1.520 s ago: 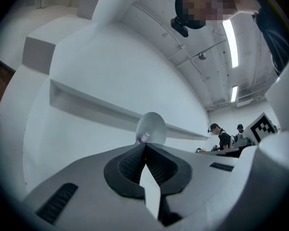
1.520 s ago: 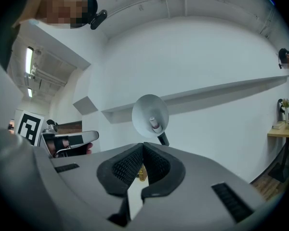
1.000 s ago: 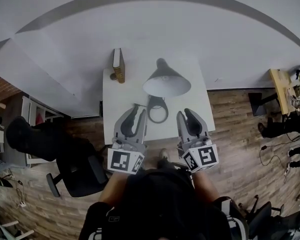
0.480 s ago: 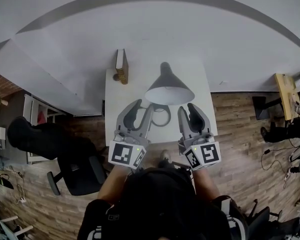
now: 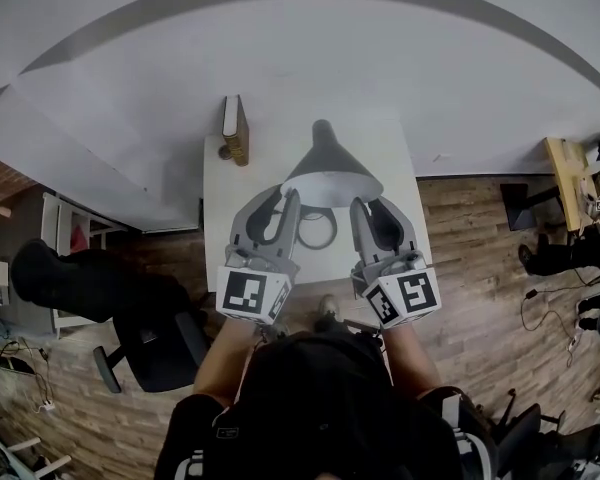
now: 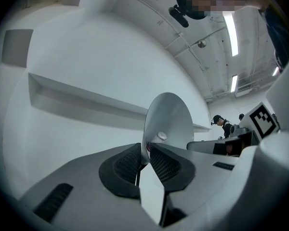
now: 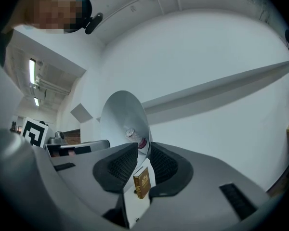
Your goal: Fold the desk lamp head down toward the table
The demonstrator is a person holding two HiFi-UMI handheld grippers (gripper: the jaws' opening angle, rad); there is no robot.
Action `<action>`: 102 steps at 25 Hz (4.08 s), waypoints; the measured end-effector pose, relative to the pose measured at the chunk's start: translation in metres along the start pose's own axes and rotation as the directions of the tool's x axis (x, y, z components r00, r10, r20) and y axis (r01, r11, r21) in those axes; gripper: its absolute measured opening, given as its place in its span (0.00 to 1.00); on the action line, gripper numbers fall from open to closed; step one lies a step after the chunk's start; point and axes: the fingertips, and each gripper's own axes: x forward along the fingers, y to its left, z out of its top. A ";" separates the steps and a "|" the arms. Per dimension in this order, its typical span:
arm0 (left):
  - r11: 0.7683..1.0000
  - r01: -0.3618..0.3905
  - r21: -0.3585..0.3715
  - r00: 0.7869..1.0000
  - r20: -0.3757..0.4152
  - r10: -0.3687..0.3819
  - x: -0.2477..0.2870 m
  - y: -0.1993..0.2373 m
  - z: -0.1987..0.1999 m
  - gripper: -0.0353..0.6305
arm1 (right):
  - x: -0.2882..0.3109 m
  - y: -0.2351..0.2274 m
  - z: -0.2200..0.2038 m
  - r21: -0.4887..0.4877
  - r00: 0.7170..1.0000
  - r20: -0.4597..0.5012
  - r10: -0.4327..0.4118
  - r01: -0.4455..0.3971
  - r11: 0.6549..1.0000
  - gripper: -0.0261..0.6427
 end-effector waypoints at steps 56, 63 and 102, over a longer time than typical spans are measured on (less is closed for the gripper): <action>0.999 -0.017 0.035 0.997 -0.071 0.020 -0.024 -0.003 -0.130 0.10 | -0.020 -0.023 -0.126 -0.131 0.985 -0.153 -0.077 0.057 0.990 0.06; 0.999 -0.024 0.036 0.995 -0.098 0.027 -0.023 0.000 -0.147 0.10 | -0.018 -0.027 -0.138 -0.148 0.981 -0.173 -0.082 0.056 0.987 0.06; 0.998 -0.002 0.058 0.994 -0.107 0.008 -0.022 0.000 -0.148 0.10 | -0.050 0.032 -0.099 -0.641 0.927 -0.373 0.044 -0.292 0.710 0.23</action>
